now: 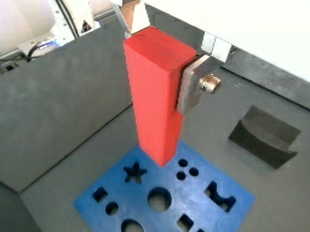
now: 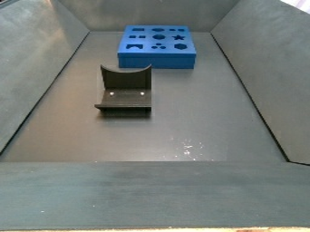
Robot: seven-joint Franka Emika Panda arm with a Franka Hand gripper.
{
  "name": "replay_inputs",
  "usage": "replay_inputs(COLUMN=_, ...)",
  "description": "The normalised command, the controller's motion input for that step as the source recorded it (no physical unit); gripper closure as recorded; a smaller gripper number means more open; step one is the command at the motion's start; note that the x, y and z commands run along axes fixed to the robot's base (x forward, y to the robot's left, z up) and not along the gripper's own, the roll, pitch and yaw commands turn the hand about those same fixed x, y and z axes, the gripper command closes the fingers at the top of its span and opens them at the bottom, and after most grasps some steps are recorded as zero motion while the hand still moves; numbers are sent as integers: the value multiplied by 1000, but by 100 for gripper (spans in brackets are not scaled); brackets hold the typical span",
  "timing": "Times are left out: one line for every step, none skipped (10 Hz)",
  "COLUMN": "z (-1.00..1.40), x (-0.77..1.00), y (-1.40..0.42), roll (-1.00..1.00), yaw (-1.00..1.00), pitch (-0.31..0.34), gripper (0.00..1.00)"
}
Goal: Pick up the rectangle object. Move up. Move to above the board. Insert the rectangle object.
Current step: Insert the rectangle object.
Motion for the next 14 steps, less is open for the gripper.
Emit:
replay_inputs(z=-123, x=480, y=-257, roll=9, yaw=166, pitch=-17, gripper=100)
replay_inputs(z=-129, x=557, y=-254, roll=3, yaw=180, pitch=-11, gripper=100)
replay_inputs(z=-160, x=577, y=-260, roll=17, yaw=191, pitch=-11, gripper=100)
replay_inputs(z=-217, x=589, y=-280, roll=43, yaw=197, pitch=-9, gripper=100)
replay_inputs(z=-271, x=557, y=-283, roll=54, yaw=189, pitch=-43, gripper=100)
replay_inputs(z=-351, x=509, y=-294, roll=77, yaw=171, pitch=-60, gripper=100)
replay_inputs(z=-391, x=517, y=-291, roll=83, yaw=171, pitch=-71, gripper=100)
replay_inputs(z=-434, x=483, y=-277, roll=89, yaw=169, pitch=-86, gripper=100)
replay_inputs(z=-486, x=449, y=-260, roll=114, yaw=171, pitch=-91, gripper=100)
replay_inputs(z=-503, x=400, y=-251, roll=134, yaw=157, pitch=-97, gripper=100)
replay_inputs(z=-431, x=354, y=-171, roll=0, yaw=129, pitch=-97, gripper=100)
replay_inputs(z=-429, x=311, y=-197, roll=0, yaw=100, pitch=-103, gripper=100)
replay_inputs(z=-403, x=280, y=-223, roll=0, yaw=54, pitch=-117, gripper=100)
replay_inputs(z=-374, x=300, y=-257, roll=0, yaw=46, pitch=-109, gripper=100)
